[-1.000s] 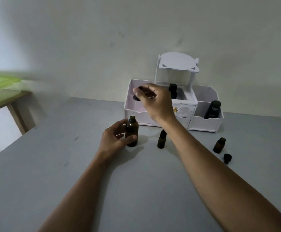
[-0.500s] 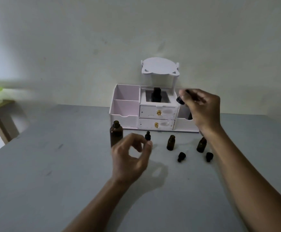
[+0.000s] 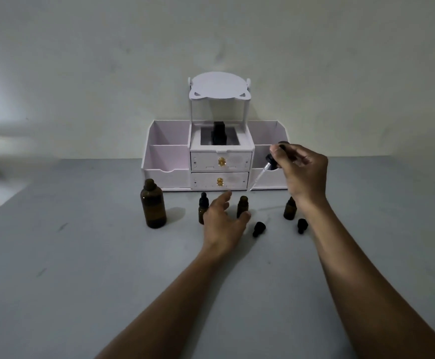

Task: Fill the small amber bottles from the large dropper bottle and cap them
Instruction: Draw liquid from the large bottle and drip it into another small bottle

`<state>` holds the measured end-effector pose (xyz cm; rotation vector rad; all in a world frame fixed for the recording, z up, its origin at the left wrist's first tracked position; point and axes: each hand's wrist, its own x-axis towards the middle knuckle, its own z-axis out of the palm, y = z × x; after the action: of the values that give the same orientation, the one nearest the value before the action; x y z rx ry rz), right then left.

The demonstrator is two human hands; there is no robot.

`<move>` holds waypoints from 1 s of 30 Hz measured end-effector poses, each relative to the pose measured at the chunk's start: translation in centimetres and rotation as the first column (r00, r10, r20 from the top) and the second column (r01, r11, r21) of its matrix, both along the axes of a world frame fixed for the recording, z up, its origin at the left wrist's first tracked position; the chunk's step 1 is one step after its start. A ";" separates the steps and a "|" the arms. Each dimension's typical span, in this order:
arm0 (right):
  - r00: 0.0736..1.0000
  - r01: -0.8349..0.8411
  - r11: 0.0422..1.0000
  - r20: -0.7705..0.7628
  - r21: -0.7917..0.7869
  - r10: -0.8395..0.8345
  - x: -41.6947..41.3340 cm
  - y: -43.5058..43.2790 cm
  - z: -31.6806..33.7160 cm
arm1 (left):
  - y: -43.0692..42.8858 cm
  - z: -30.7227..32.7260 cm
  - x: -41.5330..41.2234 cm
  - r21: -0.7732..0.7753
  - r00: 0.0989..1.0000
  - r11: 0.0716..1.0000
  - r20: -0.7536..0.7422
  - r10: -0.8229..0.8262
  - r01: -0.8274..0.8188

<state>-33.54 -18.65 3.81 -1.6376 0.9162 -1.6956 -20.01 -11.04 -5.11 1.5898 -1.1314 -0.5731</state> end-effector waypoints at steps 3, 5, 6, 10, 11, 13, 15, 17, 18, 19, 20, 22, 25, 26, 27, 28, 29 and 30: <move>1.000 -0.007 1.000 -0.028 -0.011 0.007 0.4 -0.1 -0.2 | -0.9 0.2 0.3 0.005 0.999 1.000 -0.039 -0.011 0.012; 0.999 -0.013 1.000 -0.044 -0.010 0.012 0.5 -0.2 -0.5 | -1.2 0.2 0.5 0.008 0.999 1.000 -0.043 -0.022 0.023; 0.998 -0.014 1.000 -0.054 -0.012 0.013 0.6 -0.2 -0.6 | -1.3 0.1 0.6 0.007 0.999 1.000 -0.040 -0.026 0.027; 0.997 -0.013 1.000 -0.078 -0.022 0.011 0.7 -0.4 -1.0 | -1.5 0.0 0.8 -0.017 0.999 1.000 -0.034 -0.018 0.017; 0.996 -0.011 1.000 -0.085 -0.020 0.009 0.8 -0.4 -1.1 | -1.6 0.0 0.8 -0.023 0.999 1.000 -0.034 -0.018 0.017; 0.995 -0.010 1.000 -0.101 -0.022 0.007 0.9 -0.4 -1.2 | -1.5 0.0 0.6 -0.036 0.999 0.999 -0.029 -0.024 0.023; 0.993 -0.005 0.999 -0.115 -0.034 0.001 1.0 -0.4 -1.4 | -1.4 0.1 0.6 -0.044 1.000 0.999 -0.010 -0.028 0.028; 0.993 0.001 0.999 -0.122 -0.044 -0.006 1.1 -0.4 -1.5 | -1.3 0.1 0.5 -0.051 0.999 0.998 0.005 -0.036 0.036; 0.992 0.001 0.999 -0.126 -0.045 -0.007 1.0 -0.4 -1.5 | -1.2 0.1 0.5 -0.052 0.999 0.998 0.010 -0.040 0.040; 0.991 0.001 0.999 -0.134 -0.049 -0.008 1.0 -0.4 -1.5 | -1.1 0.1 0.5 -0.050 0.999 0.998 0.016 -0.040 0.041; 0.989 0.003 0.998 -0.146 -0.057 -0.012 1.0 -0.4 -1.5 | -1.1 0.1 0.4 -0.049 0.999 0.998 0.023 -0.038 0.039; 0.985 0.012 0.996 -0.170 -0.084 -0.026 1.0 -0.4 -1.5 | -0.9 0.2 0.3 -0.049 0.999 0.998 0.027 -0.034 0.035; 0.983 0.016 0.994 -0.182 -0.108 -0.035 1.1 -0.3 -1.5 | -0.8 0.3 0.3 -0.048 0.999 0.998 0.025 -0.034 0.035; 0.983 0.013 0.994 -0.181 -0.109 -0.033 1.1 -0.3 -1.6 | -0.8 0.3 0.3 -0.047 0.999 0.998 0.030 -0.035 0.037; 0.983 0.011 0.994 -0.182 -0.111 -0.031 1.1 -0.2 -1.6 | -0.8 0.3 0.4 -0.046 0.999 0.998 0.035 -0.037 0.039; 0.982 0.010 0.993 -0.185 -0.114 -0.032 1.2 -0.2 -1.6 | -0.9 0.3 0.4 -0.047 0.999 0.998 0.039 -0.038 0.040; 0.982 0.011 0.993 -0.189 -0.115 -0.032 1.2 -0.2 -1.7 | -0.9 0.2 0.5 -0.046 0.998 0.998 0.041 -0.038 0.040; 0.981 0.011 0.993 -0.190 -0.115 -0.033 1.2 -0.2 -1.7 | -0.9 0.2 0.5 -0.048 0.998 0.998 0.042 -0.036 0.038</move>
<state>-32.30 -18.85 2.12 -1.8994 0.9460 -1.6528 -19.49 -11.97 -4.95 1.5473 -1.1988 -0.5352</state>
